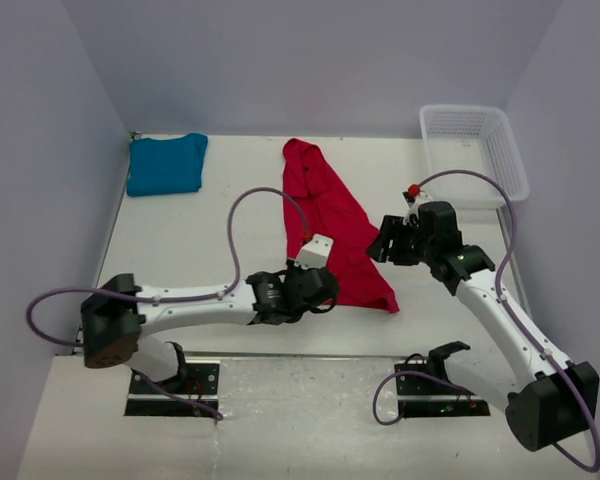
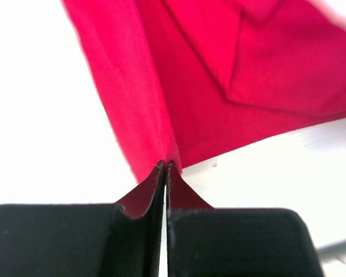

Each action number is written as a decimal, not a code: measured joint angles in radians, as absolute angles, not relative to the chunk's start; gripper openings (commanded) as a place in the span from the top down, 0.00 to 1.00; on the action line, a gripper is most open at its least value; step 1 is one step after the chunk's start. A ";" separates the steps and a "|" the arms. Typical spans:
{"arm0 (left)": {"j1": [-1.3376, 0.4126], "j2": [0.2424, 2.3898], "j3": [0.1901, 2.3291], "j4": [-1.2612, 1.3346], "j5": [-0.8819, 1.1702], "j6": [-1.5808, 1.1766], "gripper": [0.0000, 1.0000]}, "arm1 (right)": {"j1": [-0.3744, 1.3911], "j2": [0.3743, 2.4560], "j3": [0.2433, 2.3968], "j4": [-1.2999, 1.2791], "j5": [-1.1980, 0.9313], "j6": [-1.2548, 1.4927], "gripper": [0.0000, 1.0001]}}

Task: Fold and stack the t-shirts
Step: Flatten out the tshirt

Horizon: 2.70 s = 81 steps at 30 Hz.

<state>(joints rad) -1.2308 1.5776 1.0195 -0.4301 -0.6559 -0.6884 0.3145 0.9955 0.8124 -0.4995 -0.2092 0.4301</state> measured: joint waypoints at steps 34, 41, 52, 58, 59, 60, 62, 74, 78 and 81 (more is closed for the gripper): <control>-1.264 1.210 0.930 -1.242 -0.957 -1.489 1.00 | 0.460 2.016 1.708 -0.559 -0.414 0.373 0.57; -1.264 1.208 0.930 -1.213 -0.949 -1.472 1.00 | 0.506 2.286 1.988 -0.593 -0.519 0.374 0.55; -1.264 1.198 0.929 -1.193 -0.946 -1.455 1.00 | 0.537 2.383 2.008 -0.599 -0.602 0.395 0.53; -1.264 1.183 0.920 -1.173 -0.941 -1.441 1.00 | 0.537 2.436 2.066 -0.598 -0.601 0.403 0.51; -1.264 1.180 0.918 -1.172 -0.939 -1.438 1.00 | 0.537 2.442 2.066 -0.599 -0.601 0.405 0.50; -1.264 1.179 0.918 -1.171 -0.937 -1.436 1.00 | 0.537 2.445 2.066 -0.599 -0.599 0.407 0.50; -1.264 1.175 0.918 -1.169 -0.936 -1.436 1.00 | 0.537 2.450 2.066 -0.601 -0.593 0.409 0.50; -1.264 1.164 0.901 -1.158 -0.932 -1.420 1.00 | 0.508 2.450 2.046 -0.606 -0.537 0.430 0.51; -1.264 1.164 0.900 -1.148 -0.928 -1.415 1.00 | 0.488 2.452 2.062 -0.614 -0.532 0.434 0.54; -1.264 1.164 0.898 -1.142 -0.928 -1.410 1.00 | 0.481 2.472 2.119 -0.624 -0.532 0.435 0.55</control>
<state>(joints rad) -1.2636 1.1637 0.8982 -1.1419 -0.9276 -1.4097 0.4808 2.4718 2.1189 -0.6239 -0.5323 0.4347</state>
